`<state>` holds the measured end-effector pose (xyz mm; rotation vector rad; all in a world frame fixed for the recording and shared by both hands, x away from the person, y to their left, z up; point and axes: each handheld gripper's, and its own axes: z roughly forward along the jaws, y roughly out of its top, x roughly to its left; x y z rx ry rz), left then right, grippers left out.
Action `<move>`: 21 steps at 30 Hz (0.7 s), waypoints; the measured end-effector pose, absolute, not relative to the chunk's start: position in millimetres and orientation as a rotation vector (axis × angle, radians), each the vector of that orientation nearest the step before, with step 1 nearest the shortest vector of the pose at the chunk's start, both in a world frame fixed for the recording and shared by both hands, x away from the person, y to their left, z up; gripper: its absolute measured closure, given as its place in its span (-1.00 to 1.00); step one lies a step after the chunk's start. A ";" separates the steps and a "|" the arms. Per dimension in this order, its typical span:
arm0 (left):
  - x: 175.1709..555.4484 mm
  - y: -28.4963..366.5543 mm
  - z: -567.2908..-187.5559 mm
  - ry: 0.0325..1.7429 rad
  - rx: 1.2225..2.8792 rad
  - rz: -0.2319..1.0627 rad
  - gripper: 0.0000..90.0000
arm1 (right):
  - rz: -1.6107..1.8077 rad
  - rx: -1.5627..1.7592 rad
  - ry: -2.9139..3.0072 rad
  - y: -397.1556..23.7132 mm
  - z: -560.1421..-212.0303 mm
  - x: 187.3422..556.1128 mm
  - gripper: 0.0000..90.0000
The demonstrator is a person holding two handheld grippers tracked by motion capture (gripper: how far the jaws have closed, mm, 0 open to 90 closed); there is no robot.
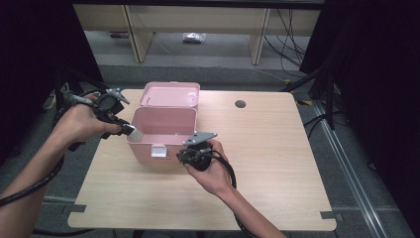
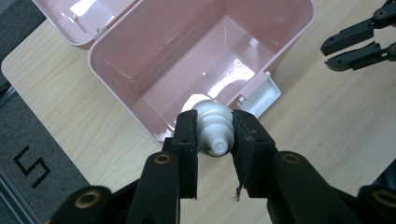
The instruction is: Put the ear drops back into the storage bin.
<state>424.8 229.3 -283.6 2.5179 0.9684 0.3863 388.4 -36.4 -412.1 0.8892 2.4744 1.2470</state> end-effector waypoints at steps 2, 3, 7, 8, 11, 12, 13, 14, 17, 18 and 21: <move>426.9 229.7 -284.6 0.976 2.517 0.388 0.59 | 1.245 0.891 2.473 -36.9 -412.2 388.8 0.74; 428.0 229.9 -286.0 0.989 2.509 0.378 0.59 | 1.245 0.895 2.474 -37.1 -412.0 388.6 0.74; 433.9 232.5 -288.9 0.983 2.535 0.399 0.59 | 1.251 0.902 2.477 -37.1 -412.5 388.0 0.74; 434.9 232.7 -290.1 0.993 2.533 0.399 0.59 | 1.248 0.909 2.477 -37.1 -412.6 387.8 0.74; 438.2 233.2 -293.5 1.009 2.532 0.388 0.59 | 1.243 0.900 2.476 -37.2 -412.8 388.2 0.74; 438.9 233.6 -293.6 1.007 2.540 0.389 0.59 | 1.249 0.892 2.476 -36.6 -412.8 388.1 0.74; 439.5 233.5 -294.5 1.013 2.533 0.398 0.59 | 1.249 0.890 2.476 -36.5 -412.7 388.0 0.74; 440.5 233.9 -295.0 1.011 2.542 0.398 0.59 | 1.248 0.901 2.475 -36.4 -412.3 387.5 0.74; 442.7 234.1 -297.4 1.016 2.546 0.397 0.59 | 1.250 0.896 2.478 -36.0 -412.3 387.3 0.74; 443.5 234.4 -298.1 1.013 2.558 0.387 0.59 | 1.250 0.902 2.478 -35.8 -412.4 387.0 0.74; 445.5 234.6 -300.5 1.016 2.565 0.386 0.59 | 1.247 0.903 2.479 -36.1 -412.3 387.1 0.74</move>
